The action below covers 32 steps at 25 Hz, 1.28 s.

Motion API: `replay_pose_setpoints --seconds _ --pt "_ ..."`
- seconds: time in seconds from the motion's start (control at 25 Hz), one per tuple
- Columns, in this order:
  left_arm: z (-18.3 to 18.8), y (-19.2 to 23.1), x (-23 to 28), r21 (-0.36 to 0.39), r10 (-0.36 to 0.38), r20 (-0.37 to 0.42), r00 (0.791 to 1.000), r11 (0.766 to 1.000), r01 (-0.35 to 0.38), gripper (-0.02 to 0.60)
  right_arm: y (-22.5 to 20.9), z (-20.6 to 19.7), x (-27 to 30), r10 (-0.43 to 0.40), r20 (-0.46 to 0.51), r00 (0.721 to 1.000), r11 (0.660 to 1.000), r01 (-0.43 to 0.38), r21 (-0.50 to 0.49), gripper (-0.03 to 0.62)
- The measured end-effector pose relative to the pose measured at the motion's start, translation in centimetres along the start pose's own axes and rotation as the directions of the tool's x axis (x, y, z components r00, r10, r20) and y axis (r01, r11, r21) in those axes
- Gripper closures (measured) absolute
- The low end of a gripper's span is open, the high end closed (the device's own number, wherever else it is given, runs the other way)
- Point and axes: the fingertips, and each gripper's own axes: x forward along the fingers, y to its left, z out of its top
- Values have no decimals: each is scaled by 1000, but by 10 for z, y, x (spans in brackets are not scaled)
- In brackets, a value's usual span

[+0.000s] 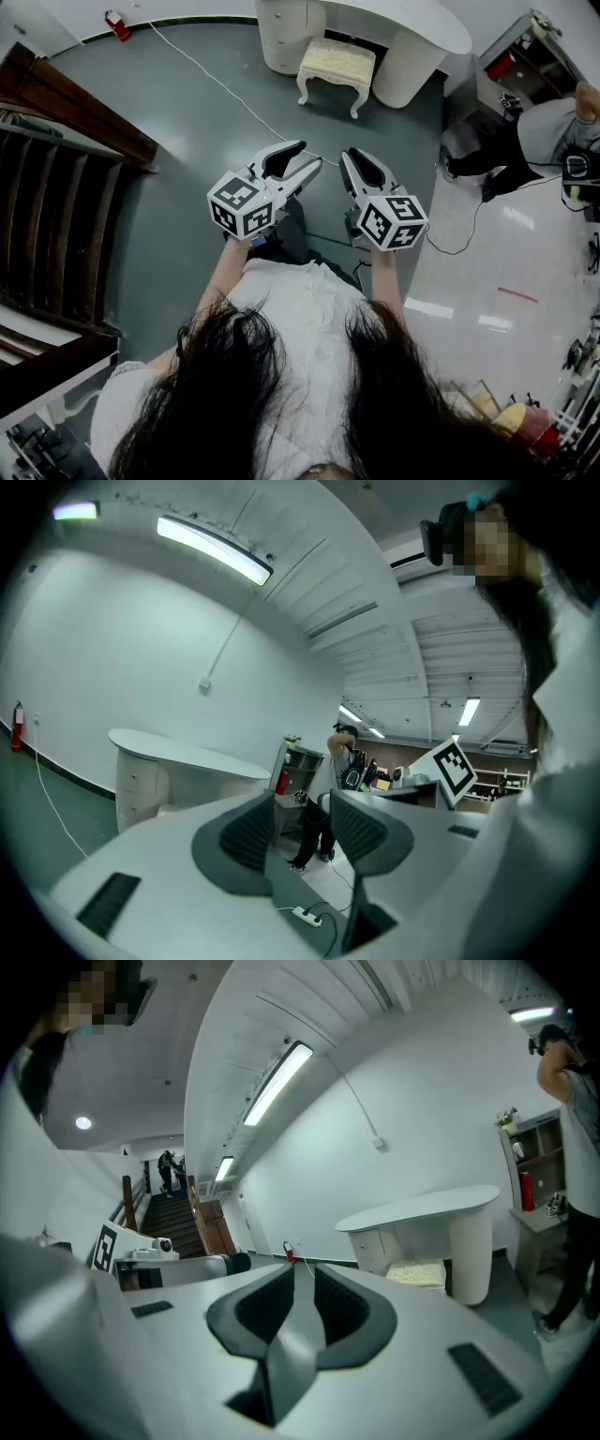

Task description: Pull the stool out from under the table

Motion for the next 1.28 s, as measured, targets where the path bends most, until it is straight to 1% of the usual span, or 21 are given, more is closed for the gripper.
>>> replay_pose_setpoints --seconds 0.24,0.44,0.56,0.68,0.92,1.12,1.28 --pt "0 9 7 -2 9 -13 1000 1000 -9 390 -9 0 7 -1 -4 1000 1000 1 16 516" --pt "-4 23 24 -12 -14 -47 999 1000 13 390 -25 6 18 -13 20 1000 998 12 61 516" --pt "-1 38 42 -20 -34 -54 998 999 33 390 -42 13 29 -38 20 999 998 37 59 516" --pt "5 57 72 -24 -55 -55 997 998 53 413 -70 21 43 -74 9 997 996 73 60 516" --pt "34 107 134 -21 -92 -60 994 996 91 456 -124 51 88 -120 -5 993 990 120 80 516" --pt "55 171 161 -37 -94 -70 993 995 91 459 -149 70 152 -133 -21 991 986 134 94 516" --pt "64 219 179 -53 -103 -83 991 994 99 459 -167 76 199 -148 -32 988 982 151 117 516"
